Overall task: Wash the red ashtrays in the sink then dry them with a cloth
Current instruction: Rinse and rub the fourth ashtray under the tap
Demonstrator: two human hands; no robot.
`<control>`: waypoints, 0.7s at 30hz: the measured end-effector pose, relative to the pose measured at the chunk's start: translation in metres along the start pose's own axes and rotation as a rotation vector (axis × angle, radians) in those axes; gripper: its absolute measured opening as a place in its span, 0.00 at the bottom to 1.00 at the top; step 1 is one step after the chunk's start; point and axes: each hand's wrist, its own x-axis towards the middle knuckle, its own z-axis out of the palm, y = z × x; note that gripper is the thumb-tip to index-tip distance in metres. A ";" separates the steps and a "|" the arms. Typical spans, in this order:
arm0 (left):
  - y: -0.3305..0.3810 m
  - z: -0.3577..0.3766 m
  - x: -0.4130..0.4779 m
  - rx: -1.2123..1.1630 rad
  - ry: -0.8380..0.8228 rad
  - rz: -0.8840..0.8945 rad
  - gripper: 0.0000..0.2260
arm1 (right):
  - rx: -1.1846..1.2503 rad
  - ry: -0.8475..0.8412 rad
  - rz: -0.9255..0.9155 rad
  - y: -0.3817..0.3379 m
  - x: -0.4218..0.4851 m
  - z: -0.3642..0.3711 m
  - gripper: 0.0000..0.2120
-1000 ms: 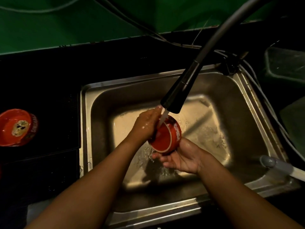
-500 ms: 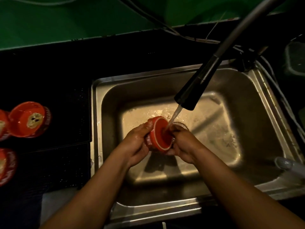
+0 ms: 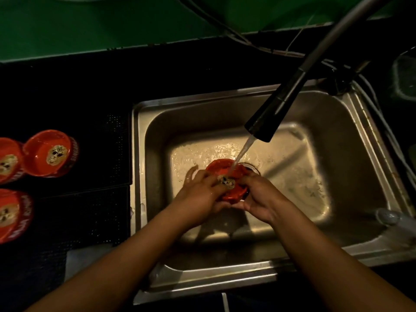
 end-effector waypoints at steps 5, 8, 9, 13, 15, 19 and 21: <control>-0.024 0.008 -0.016 -0.361 0.262 -0.243 0.25 | 0.118 0.108 -0.084 -0.001 0.007 -0.013 0.20; -0.022 0.008 -0.016 -0.721 0.252 -0.435 0.21 | 0.147 0.125 -0.107 -0.008 0.015 -0.006 0.19; -0.021 0.010 -0.014 -0.818 0.251 -0.499 0.19 | 0.124 0.115 -0.099 -0.009 0.014 0.001 0.19; -0.015 0.018 0.003 -1.205 0.230 -0.752 0.11 | -0.003 0.045 -0.016 0.002 0.004 0.015 0.15; -0.008 0.021 0.010 -1.424 0.159 -0.862 0.13 | -0.059 0.032 -0.004 0.005 -0.003 0.010 0.13; 0.002 0.024 0.010 -1.553 0.014 -0.896 0.17 | -0.366 0.199 -0.218 -0.006 -0.002 -0.004 0.14; 0.003 0.022 0.012 -1.713 -0.017 -0.919 0.20 | -0.777 0.224 -0.409 -0.012 0.003 0.000 0.15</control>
